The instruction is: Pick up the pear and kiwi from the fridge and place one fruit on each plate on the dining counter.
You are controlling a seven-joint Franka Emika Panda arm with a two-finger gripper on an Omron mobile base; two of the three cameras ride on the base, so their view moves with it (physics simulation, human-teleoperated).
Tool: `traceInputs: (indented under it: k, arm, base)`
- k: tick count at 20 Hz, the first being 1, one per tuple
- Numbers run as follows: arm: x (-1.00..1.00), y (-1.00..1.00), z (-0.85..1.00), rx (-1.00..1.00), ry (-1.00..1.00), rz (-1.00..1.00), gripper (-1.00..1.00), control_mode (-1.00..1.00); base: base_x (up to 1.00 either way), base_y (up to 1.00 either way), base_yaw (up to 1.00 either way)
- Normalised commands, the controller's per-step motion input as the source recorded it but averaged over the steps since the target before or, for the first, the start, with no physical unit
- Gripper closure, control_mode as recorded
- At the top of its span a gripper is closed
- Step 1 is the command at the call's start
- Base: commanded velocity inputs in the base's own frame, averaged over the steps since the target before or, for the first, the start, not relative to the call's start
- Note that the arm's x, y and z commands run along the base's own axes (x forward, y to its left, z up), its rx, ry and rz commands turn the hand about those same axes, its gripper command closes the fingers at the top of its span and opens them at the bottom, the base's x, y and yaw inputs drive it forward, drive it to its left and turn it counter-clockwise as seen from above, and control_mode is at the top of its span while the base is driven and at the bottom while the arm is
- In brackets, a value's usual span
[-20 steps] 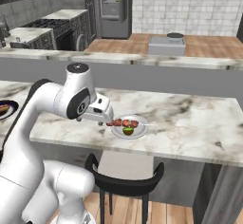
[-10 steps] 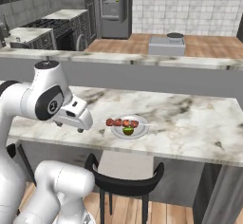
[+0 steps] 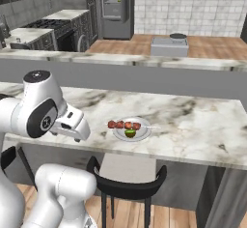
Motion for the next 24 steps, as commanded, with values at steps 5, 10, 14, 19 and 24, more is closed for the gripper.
traceInputs:
  k: [5, 10, 14, 19, 24]
  arm:
    - [0.00, 0.01, 0.00, 0.00, 0.00, 0.10, -1.00, -1.00]
    - [0.00, 0.00, 0.00, 0.00, 0.00, 0.01, -1.00, -1.00]
    - [0.00, 0.00, 0.00, 0.00, 0.00, 0.00, -1.00, -1.00]
    - [0.00, 0.00, 0.00, 0.00, 0.00, 0.00, -1.00, 1.00]
    - [0.00, 0.00, 0.00, 0.00, 0.00, 0.00, -1.00, 1.00]
  base:
    - [0.00, 0.00, 0.00]
    - [0.00, 0.00, 0.00]
    - [0.00, 0.00, 0.00]
    - [-0.42, -0.07, 0.00]
    - [-0.56, -0.43, 0.00]
